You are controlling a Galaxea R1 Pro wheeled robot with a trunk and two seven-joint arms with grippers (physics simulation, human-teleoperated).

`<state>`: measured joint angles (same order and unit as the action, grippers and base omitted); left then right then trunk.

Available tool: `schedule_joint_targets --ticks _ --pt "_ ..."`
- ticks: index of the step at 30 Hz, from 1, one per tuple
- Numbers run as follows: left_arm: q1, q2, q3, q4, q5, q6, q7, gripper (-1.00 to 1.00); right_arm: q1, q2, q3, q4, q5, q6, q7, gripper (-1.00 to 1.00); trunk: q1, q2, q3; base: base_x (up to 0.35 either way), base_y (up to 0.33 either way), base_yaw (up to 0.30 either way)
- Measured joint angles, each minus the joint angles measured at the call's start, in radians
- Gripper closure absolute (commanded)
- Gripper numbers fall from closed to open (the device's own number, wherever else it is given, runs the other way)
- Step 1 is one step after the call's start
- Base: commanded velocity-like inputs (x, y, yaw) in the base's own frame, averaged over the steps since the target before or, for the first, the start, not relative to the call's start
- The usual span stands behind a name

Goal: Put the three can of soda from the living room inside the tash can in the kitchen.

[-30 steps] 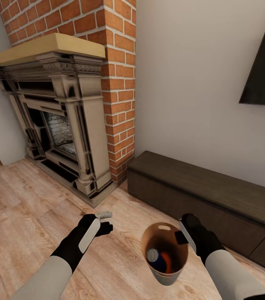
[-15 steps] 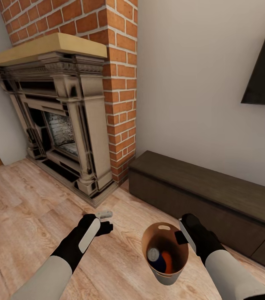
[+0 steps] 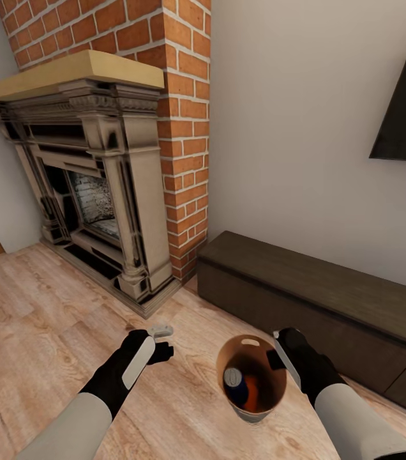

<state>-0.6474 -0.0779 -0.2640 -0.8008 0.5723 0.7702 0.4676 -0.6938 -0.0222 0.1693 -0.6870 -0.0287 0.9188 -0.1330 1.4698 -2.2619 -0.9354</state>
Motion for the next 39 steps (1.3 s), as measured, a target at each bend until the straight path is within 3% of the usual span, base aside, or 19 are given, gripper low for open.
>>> schedule_joint_targets --ticks 11,39 --pt "0.000 -0.002 0.000 0.001 -0.001 0.000 0.002 -1.00 0.001 0.003 -0.001 0.000 0.003 -0.022 -0.004 1.00 0.000 0.000 0.002 0.000 0.000 0.000" --pt "-0.002 -0.003 0.000 0.002 -0.004 0.000 -0.001 -1.00 0.001 0.002 -0.002 0.000 -0.006 -0.018 -0.002 1.00 0.000 0.000 0.038 -0.039 0.020 0.001"
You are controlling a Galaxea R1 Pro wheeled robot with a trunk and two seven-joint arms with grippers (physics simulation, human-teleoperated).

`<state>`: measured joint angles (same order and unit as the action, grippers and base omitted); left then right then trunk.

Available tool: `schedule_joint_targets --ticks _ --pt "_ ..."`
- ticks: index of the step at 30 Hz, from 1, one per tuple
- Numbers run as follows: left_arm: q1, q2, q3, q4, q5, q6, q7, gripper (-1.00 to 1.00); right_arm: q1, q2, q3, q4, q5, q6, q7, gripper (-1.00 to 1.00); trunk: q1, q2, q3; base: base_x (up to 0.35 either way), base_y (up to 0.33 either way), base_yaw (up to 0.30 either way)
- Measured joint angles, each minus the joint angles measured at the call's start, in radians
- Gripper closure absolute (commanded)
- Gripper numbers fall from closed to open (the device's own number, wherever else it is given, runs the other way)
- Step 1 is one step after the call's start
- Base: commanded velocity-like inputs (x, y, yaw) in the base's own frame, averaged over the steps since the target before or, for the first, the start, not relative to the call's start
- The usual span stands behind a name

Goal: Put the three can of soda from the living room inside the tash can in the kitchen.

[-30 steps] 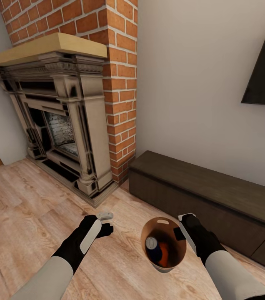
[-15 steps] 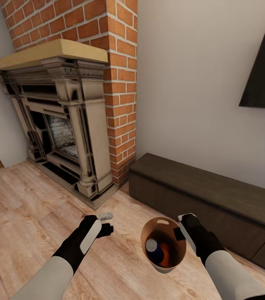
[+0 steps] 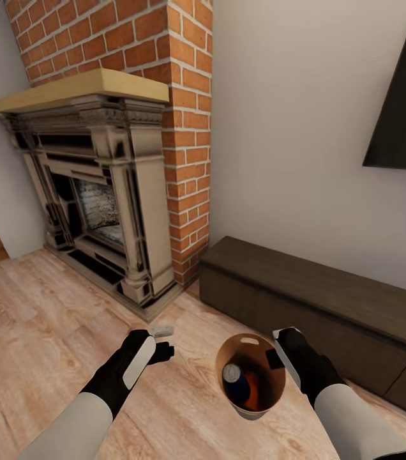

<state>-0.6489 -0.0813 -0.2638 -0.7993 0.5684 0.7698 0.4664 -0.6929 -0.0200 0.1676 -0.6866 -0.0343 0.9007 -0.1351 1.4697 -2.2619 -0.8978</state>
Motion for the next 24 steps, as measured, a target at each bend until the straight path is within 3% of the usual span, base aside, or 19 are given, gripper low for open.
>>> schedule_joint_targets --ticks 8,24 --pt "0.000 -0.001 -0.001 -0.001 0.002 0.000 0.000 -1.00 0.000 0.000 0.000 0.001 -0.002 0.003 0.002 1.00 0.000 0.000 -0.010 -0.101 0.038 0.007" --pt "0.000 -0.003 -0.002 -0.002 0.002 -0.001 0.000 -1.00 0.000 0.000 0.002 0.001 0.006 0.005 0.002 1.00 0.000 0.000 -0.035 -0.006 0.001 0.000"
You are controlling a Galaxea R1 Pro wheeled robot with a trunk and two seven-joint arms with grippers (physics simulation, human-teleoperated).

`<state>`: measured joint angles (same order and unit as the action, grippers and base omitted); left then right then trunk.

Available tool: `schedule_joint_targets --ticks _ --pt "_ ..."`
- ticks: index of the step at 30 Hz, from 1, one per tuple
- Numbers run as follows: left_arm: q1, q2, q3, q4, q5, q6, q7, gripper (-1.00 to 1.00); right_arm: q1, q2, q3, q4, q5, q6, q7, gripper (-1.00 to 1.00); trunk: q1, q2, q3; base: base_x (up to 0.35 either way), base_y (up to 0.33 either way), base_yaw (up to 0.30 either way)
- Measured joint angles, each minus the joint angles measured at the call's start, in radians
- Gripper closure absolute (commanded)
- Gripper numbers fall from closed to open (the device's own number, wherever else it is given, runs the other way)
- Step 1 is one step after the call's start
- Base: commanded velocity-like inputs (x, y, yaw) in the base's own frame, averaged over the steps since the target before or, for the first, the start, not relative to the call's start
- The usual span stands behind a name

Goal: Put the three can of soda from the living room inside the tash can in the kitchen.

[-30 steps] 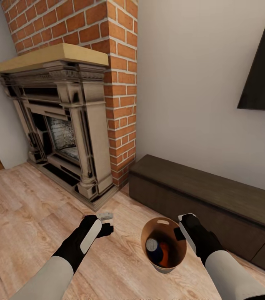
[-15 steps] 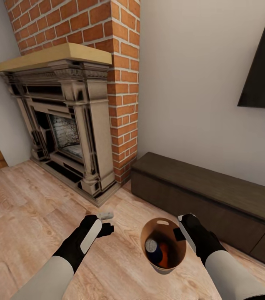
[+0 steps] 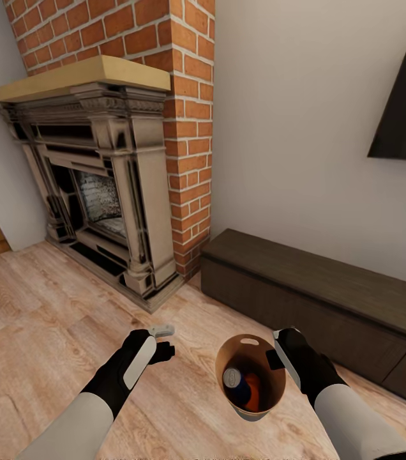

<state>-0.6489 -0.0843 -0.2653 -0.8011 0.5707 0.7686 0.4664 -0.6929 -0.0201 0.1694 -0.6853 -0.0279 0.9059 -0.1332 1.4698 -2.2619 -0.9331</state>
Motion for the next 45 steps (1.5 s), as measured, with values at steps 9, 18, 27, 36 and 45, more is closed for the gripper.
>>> schedule_joint_targets --ticks 9,18,27,36,45 --pt "0.000 0.000 0.000 0.000 0.000 0.000 0.000 -1.00 0.000 0.000 0.001 0.000 0.003 0.000 0.000 1.00 0.000 0.000 -0.015 0.000 0.000 0.000" --pt "0.000 0.000 0.000 0.000 0.000 0.000 0.000 -1.00 0.000 0.000 0.005 0.000 0.004 0.000 -0.001 1.00 0.000 0.000 -0.029 0.000 0.000 0.000" --pt "0.000 0.000 0.000 0.000 0.000 -0.002 -0.001 -1.00 0.000 0.002 0.009 0.001 0.004 0.000 -0.001 1.00 0.000 0.000 -0.044 0.000 0.000 0.000" --pt "0.000 0.000 0.000 0.000 0.000 -0.003 -0.001 -1.00 0.000 0.007 0.012 0.001 0.006 0.000 -0.006 1.00 0.000 0.000 -0.058 0.000 0.000 0.000" --pt "0.000 0.000 0.000 0.000 0.000 -0.002 0.000 -1.00 0.000 0.007 0.011 0.000 0.016 0.002 -0.008 1.00 0.000 0.000 -0.069 -0.037 0.057 0.000"
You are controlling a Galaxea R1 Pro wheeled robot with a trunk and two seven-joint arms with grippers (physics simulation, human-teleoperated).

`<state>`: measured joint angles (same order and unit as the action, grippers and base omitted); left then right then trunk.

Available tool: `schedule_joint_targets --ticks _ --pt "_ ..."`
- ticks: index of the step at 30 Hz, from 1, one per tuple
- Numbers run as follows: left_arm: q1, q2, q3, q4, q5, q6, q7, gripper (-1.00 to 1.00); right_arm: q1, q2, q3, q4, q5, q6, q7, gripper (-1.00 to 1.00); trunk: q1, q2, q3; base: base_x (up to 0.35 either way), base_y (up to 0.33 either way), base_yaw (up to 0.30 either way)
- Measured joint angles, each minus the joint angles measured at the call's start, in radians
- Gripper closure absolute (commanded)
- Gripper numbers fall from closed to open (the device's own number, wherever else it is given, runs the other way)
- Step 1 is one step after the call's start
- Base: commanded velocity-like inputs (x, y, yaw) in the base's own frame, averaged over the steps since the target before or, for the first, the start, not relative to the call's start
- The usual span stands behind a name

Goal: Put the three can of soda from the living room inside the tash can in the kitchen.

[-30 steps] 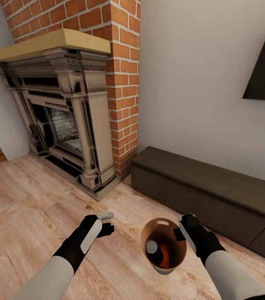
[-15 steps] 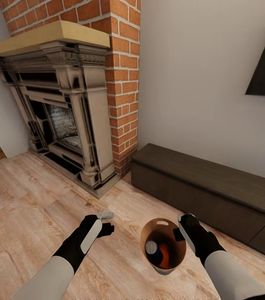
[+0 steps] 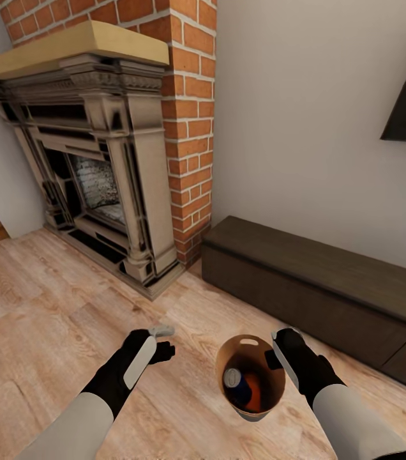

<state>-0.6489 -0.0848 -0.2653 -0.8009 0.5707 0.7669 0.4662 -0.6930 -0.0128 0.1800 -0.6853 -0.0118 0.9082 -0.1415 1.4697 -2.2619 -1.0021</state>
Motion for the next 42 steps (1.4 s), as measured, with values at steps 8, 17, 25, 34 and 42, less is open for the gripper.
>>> schedule_joint_targets --ticks 8,17,25,34,42 --pt "0.000 -0.001 0.001 0.000 0.000 0.000 0.000 -1.00 0.000 0.001 0.000 0.000 -0.009 -0.001 0.000 1.00 0.000 0.000 -0.001 -0.170 0.228 0.008" --pt "0.000 -0.002 0.001 0.000 0.000 -0.001 -0.001 -1.00 0.000 0.001 0.000 0.001 -0.024 -0.002 0.001 1.00 0.000 0.000 -0.007 -0.173 0.196 0.180" --pt "0.000 -0.002 0.001 0.000 0.000 -0.005 -0.001 -1.00 0.000 0.003 0.001 0.001 -0.011 -0.001 -0.002 1.00 0.000 0.000 -0.015 -0.024 0.026 0.225" --pt "0.000 -0.003 0.001 0.000 0.000 -0.006 -0.005 -1.00 0.000 0.003 0.001 0.001 -0.009 -0.001 -0.003 1.00 0.000 0.000 -0.024 -0.002 0.002 0.228" --pt "0.000 -0.006 0.001 0.000 0.000 -0.007 -0.007 -1.00 0.000 0.003 0.001 0.001 -0.009 -0.001 -0.003 1.00 0.000 0.000 -0.032 0.000 0.000 0.228"
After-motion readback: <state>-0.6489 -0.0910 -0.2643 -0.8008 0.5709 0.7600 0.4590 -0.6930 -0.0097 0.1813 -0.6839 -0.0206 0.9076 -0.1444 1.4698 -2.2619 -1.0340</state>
